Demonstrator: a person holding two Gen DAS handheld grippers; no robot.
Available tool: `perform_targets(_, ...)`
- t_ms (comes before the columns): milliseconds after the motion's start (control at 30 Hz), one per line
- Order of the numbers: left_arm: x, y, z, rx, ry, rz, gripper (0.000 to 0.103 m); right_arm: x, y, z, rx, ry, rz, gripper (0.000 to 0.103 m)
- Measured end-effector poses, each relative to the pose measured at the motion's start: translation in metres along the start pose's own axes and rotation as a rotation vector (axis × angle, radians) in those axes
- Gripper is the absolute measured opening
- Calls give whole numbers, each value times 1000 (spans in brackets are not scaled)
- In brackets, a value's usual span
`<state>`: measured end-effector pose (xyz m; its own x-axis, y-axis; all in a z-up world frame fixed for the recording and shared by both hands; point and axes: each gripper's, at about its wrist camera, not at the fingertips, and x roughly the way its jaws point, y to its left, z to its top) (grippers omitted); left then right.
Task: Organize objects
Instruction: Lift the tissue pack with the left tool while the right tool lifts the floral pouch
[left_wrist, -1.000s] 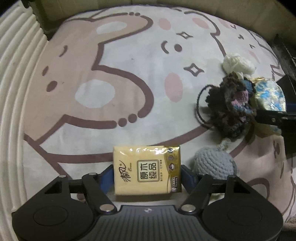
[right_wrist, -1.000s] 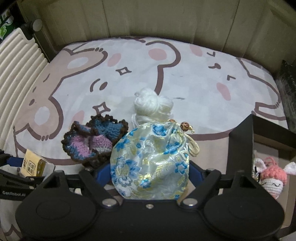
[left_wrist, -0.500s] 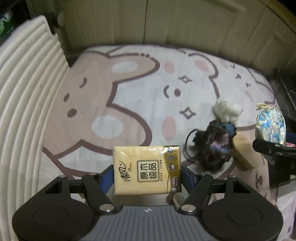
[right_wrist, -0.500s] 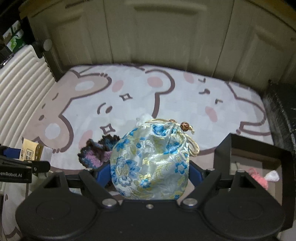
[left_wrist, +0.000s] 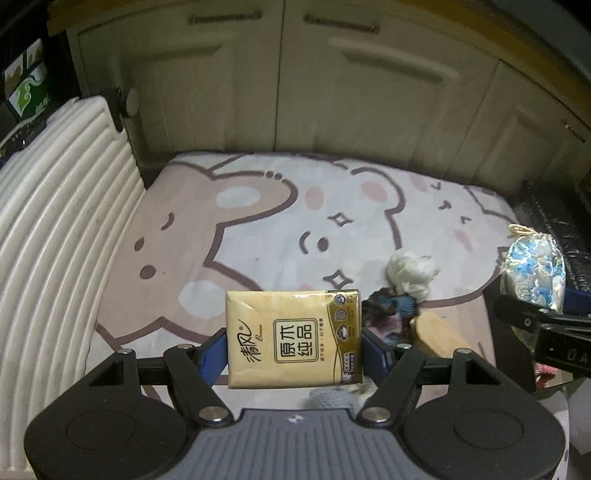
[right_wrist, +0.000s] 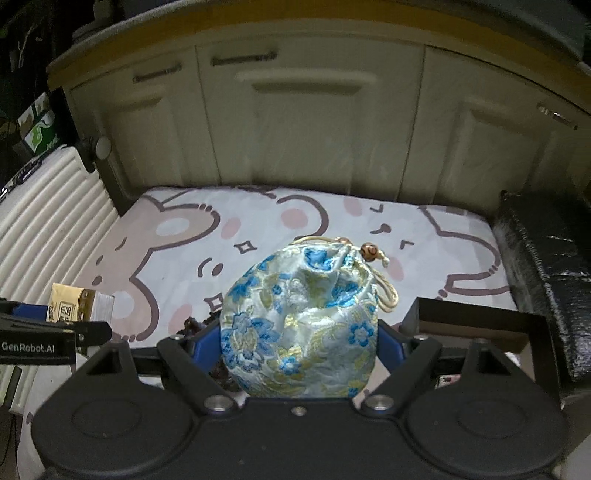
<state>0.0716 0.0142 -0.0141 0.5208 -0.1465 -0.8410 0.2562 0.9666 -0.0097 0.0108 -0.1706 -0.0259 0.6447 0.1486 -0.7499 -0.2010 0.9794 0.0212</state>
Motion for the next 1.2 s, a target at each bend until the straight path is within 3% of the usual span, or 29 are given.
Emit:
perform_targets(467,-19,-24,3,31,-85,59,73,-22,-14,-1,-16,-70,-37,84)
perform_targets(1200,-14,-96,11,69,-120,-78,73,-39,-99,-17,92,-89,-148,84)
